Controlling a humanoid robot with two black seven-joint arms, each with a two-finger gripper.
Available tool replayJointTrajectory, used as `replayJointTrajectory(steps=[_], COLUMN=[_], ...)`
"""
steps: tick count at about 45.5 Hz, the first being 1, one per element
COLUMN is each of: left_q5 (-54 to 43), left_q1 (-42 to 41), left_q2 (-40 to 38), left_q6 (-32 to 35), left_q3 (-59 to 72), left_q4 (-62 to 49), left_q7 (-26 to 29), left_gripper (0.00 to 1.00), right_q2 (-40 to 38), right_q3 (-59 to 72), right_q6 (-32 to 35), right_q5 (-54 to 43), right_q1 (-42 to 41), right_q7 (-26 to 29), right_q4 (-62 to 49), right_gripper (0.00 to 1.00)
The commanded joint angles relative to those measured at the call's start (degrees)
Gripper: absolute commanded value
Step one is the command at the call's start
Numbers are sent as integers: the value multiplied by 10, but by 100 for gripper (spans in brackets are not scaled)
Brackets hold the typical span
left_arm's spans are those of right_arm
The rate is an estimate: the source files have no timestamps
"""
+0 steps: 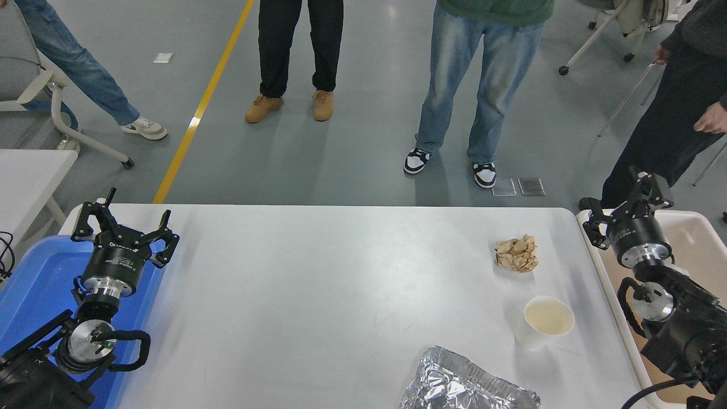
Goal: Clean the table surface
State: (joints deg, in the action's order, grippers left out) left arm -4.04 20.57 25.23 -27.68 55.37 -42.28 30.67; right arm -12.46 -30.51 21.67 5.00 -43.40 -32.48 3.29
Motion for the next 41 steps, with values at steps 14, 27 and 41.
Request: replayJointTrajectory(steps=[14, 27, 41], left_q5=[0, 0, 0], left_q1=[0, 0, 1], left_q2=[0, 0, 0], left_q6=[0, 0, 0], left_q3=[0, 0, 0], left_q4=[0, 0, 0], left_q7=[0, 0, 0], left_gripper=[99, 99, 99], right_q2=[-1, 2, 1], right_q3=[11, 13, 12], right_q6=[0, 0, 1], right_q5=[-2, -3, -2], right_q1=[-4, -16, -10], right_q7=[-3, -3, -2], right_q4=[1, 3, 4], right_gripper=[99, 99, 99])
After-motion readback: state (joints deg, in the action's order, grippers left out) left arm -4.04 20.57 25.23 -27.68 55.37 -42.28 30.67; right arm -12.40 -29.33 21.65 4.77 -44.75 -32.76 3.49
